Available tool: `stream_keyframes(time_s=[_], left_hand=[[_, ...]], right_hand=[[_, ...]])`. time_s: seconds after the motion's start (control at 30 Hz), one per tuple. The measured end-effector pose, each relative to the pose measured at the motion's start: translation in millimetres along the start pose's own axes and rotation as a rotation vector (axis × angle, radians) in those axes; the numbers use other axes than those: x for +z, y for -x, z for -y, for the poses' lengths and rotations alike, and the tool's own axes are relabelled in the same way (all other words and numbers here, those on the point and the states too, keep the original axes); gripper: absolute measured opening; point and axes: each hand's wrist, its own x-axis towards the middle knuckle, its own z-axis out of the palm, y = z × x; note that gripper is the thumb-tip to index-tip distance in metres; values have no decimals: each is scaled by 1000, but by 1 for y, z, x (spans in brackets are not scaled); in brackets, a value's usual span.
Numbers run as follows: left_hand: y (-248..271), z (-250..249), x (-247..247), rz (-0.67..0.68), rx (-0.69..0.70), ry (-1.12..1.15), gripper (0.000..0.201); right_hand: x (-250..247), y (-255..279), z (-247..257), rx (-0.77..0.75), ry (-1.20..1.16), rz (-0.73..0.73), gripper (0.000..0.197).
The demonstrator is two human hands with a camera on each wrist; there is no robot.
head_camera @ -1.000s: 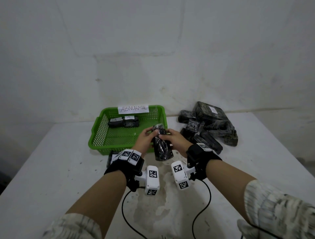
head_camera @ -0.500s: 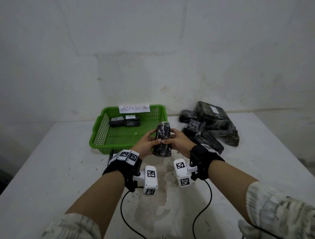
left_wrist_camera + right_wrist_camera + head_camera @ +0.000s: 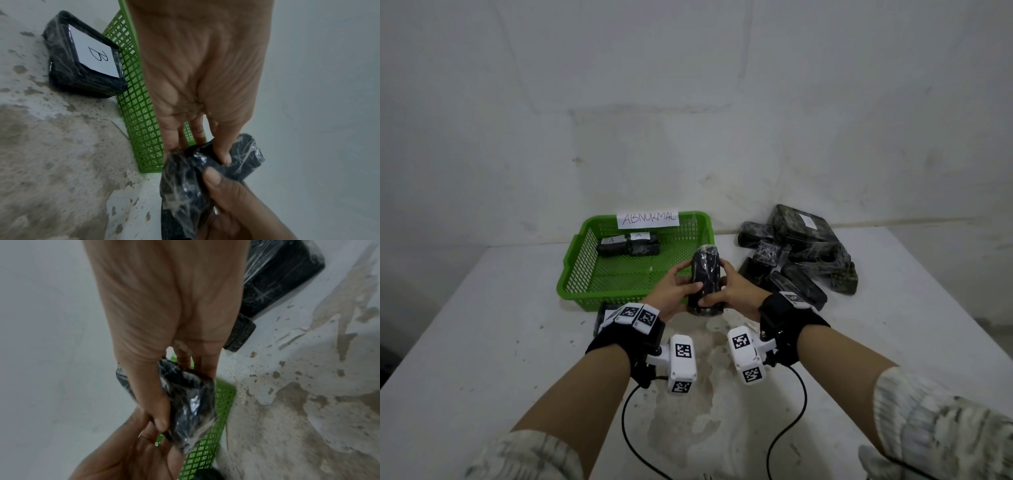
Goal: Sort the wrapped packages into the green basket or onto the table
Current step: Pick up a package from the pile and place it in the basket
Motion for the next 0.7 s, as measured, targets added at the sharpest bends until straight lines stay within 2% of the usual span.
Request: stream_keyframes(time_s=[0.1, 0.2, 0.27, 0.33, 0.43, 0.5, 0.6, 0.7], left_hand=[[-1, 1, -2, -40, 18, 5, 62], [-1, 0, -2, -67, 78, -60, 69], [-1, -2, 0, -108, 131, -135, 67], [-2, -5, 2, -140, 136, -119, 56], [-1, -8, 3, -133, 50, -18, 39], [-1, -7, 2, -119, 26, -22, 40], [-2, -2, 2, -102, 42, -17, 42], [-3, 0, 2, -99, 42, 5, 33]], right_hand=[[0, 2, 1, -16, 27, 42, 99], [0, 0, 0, -45, 101, 3, 102], [1, -2, -1, -78, 148, -6, 99], [2, -1, -2, -73, 123, -9, 88], [4, 1, 3, -30, 110, -66, 49], [6, 2, 6, -43, 161, -109, 25], [11, 0, 7, -53, 170, -113, 20], [15, -4, 5, -31, 156, -135, 21]])
